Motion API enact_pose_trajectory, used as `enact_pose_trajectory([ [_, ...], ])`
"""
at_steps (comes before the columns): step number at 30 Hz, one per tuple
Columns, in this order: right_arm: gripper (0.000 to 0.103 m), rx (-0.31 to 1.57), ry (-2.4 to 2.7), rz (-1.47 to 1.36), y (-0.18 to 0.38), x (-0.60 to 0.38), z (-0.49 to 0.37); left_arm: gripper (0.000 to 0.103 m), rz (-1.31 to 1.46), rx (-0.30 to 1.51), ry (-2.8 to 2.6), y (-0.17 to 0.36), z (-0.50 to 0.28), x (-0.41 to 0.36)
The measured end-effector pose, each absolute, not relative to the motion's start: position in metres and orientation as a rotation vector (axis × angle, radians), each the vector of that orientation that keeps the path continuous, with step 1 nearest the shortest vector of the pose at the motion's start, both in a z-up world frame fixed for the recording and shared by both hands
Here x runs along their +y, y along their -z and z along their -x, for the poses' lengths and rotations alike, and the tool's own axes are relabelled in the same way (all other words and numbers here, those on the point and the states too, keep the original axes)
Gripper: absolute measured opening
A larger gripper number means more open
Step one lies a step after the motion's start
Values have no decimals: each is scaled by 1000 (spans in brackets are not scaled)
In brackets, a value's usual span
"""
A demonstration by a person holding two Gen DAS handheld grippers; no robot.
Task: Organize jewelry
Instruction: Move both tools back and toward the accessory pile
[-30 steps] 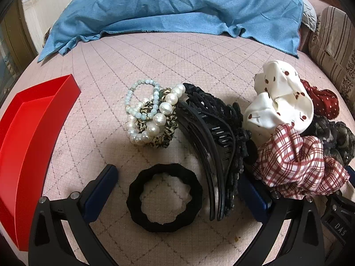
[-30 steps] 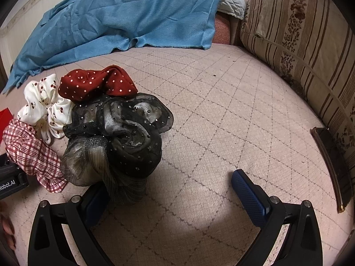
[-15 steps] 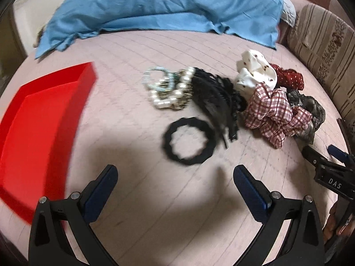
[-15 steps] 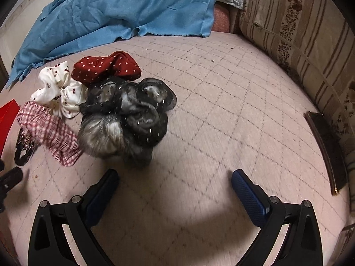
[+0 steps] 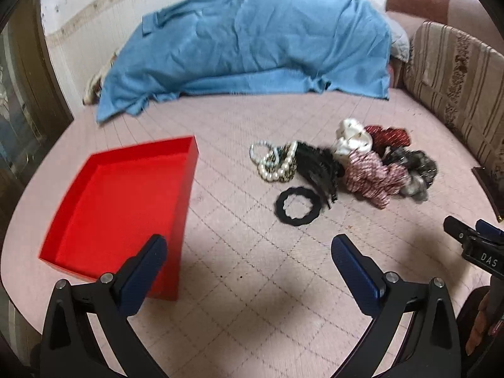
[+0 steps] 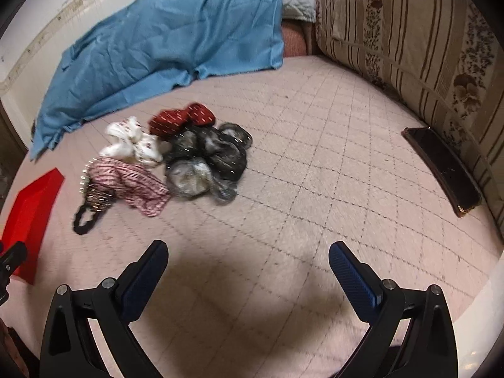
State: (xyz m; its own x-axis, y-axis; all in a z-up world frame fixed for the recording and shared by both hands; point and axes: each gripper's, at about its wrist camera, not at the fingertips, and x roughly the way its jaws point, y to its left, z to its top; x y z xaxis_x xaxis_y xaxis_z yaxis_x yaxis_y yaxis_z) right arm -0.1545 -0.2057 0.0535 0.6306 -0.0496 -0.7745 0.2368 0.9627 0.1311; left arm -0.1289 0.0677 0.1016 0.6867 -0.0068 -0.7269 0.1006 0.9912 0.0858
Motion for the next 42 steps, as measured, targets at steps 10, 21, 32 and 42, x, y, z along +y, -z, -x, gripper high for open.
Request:
enact_pose_trajectory([
  [10, 103, 674, 174, -179, -110, -185, 188, 103, -109, 732, 48, -137, 165, 74],
  [21, 103, 493, 205, -119, -151, -171, 223, 103, -116, 669, 29, -158, 192, 81],
  [32, 103, 390, 242, -88, -175, -164, 246, 103, -118, 597, 11, -178, 215, 91],
  [42, 103, 394, 207, -74, -193, -151, 249, 103, -94, 574, 3, -189, 220, 102],
])
